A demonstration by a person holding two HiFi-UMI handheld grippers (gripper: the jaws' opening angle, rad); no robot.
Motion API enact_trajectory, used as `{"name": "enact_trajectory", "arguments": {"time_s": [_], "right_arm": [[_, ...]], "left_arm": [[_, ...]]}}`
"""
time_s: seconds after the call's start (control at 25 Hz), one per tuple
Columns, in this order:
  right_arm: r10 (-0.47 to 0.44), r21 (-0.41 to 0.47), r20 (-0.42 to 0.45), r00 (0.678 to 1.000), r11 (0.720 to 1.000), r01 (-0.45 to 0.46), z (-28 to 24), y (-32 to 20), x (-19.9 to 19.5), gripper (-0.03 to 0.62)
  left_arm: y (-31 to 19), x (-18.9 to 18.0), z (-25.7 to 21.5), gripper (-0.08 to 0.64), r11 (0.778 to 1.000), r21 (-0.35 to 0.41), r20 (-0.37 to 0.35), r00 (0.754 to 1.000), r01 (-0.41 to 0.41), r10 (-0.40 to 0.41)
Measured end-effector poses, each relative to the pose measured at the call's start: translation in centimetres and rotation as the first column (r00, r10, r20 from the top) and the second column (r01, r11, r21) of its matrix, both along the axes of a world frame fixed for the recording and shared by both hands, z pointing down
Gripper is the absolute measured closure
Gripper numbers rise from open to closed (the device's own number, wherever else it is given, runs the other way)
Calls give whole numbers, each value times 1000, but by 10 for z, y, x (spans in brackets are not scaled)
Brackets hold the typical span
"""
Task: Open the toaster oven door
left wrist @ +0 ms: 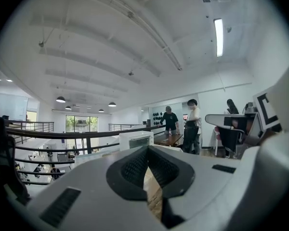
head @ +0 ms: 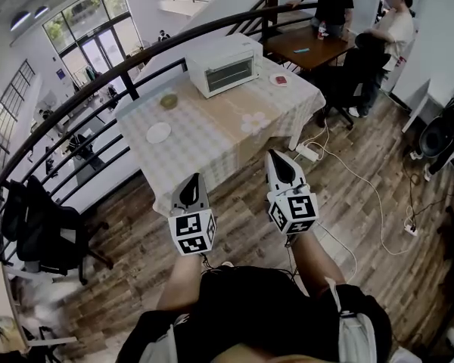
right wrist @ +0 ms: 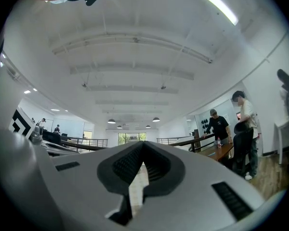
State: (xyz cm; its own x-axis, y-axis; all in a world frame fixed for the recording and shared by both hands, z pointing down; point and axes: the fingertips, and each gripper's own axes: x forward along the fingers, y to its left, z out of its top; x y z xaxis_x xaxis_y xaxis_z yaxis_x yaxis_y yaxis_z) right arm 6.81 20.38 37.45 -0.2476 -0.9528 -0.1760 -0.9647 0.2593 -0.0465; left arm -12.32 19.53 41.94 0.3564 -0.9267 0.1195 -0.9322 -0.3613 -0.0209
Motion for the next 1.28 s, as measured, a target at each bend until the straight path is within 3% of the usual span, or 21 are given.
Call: {"name": "enact_trajectory", "arguments": {"time_s": [0.68,1.28], "right_arm": [[-48,-2,-25,999,999,48,7,-5,20,589],[-39,-10,-36,999,999,39,22,-96,35,591]], "left_arm": [[0,29,-1,548,999,37,-20,999,30,-29],[-95,47,13,548,1000,21,-15,1000,19,-19]]}}
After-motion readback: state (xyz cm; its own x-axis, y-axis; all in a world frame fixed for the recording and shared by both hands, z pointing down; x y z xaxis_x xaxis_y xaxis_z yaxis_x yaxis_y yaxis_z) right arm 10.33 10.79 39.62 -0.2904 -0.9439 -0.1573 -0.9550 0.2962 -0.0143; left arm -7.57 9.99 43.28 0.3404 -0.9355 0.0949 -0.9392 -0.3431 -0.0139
